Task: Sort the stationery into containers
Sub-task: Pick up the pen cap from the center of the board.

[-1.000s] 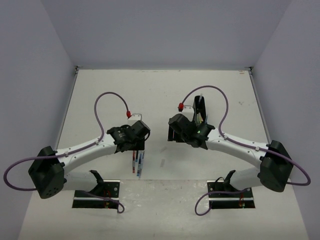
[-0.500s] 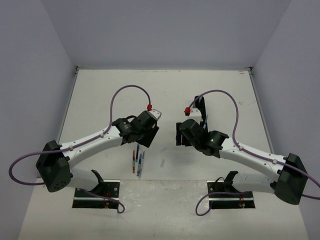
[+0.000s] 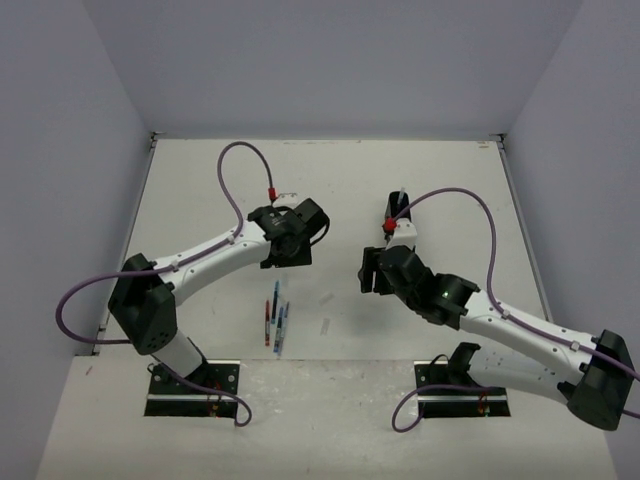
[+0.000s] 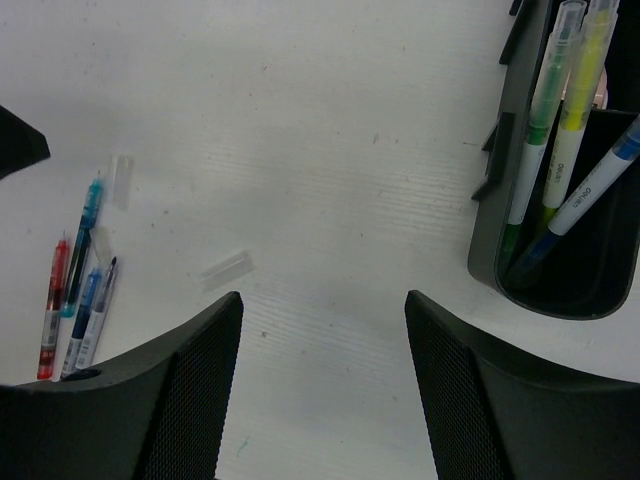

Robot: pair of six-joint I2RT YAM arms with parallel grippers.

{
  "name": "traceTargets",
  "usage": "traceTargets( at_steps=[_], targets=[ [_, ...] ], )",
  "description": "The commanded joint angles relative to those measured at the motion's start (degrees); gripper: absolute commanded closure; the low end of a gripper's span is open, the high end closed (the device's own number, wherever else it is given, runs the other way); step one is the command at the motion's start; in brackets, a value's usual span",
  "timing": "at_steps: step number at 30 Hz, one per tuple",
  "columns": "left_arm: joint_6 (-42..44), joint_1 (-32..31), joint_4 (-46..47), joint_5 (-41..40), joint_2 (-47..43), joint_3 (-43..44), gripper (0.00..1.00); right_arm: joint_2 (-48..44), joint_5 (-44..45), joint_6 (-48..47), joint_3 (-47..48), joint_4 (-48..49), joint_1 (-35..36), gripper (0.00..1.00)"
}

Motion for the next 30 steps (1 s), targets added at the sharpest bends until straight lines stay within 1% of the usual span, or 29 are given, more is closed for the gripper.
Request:
traceTargets(
  at_steps=[1,3,6,10,12,14,16,19,25,28,30],
  targets=[
    [-30.5,0.0,-12.0,2.1,2.5,-0.7,0.32,-3.3,2.4,-0.7,-1.8,3.9,-0.4,0.34],
    [-35.0,-0.1,-12.3,5.2,4.1,-0.9,0.33,-4.2,2.3,-0.7,-2.4,3.9,-0.5,0.34],
    [-37.6,-0.1,-13.3,6.7,5.9,-0.4,0.38,-6.4,1.8,-0.7,-4.0,4.7,-0.5,0.34],
    [-33.6,-0.1,-11.6,5.7,5.6,0.4,0.38,-8.9,1.8,-0.7,-5.4,5.2,-0.6,0.35],
    [-33.8,0.0,-12.6,3.9,4.4,-0.1,0.4,-9.8,1.6,-0.5,-6.0,5.7,-0.7,0.36],
    [-35.1,0.0,-12.1,3.8,3.5,-1.9,0.46,-10.3,1.6,-0.5,-6.4,6.0,-0.6,0.36],
    [-35.7,-0.1,-9.5,4.8,2.3,-4.6,0.51,-11.1,1.6,-0.3,-6.8,6.2,-0.6,0.37],
    [-34.5,0.0,-4.9,6.5,3.5,-6.8,0.55,-11.7,1.1,-0.5,-7.1,6.4,-0.7,0.37],
    [-33.7,-0.1,-3.7,6.6,7.9,-6.1,0.61,-11.0,0.3,-0.7,-6.9,6.7,-0.7,0.38],
    [-33.9,0.1,-1.5,6.4,8.4,-7.6,0.72,-10.5,-0.5,-0.9,-6.7,6.8,-0.6,0.38],
    [-34.0,0.1,-1.0,6.1,8.7,-8.1,0.76,-10.3,-0.6,-1.0,-6.7,6.8,-0.6,0.38]
  ],
)
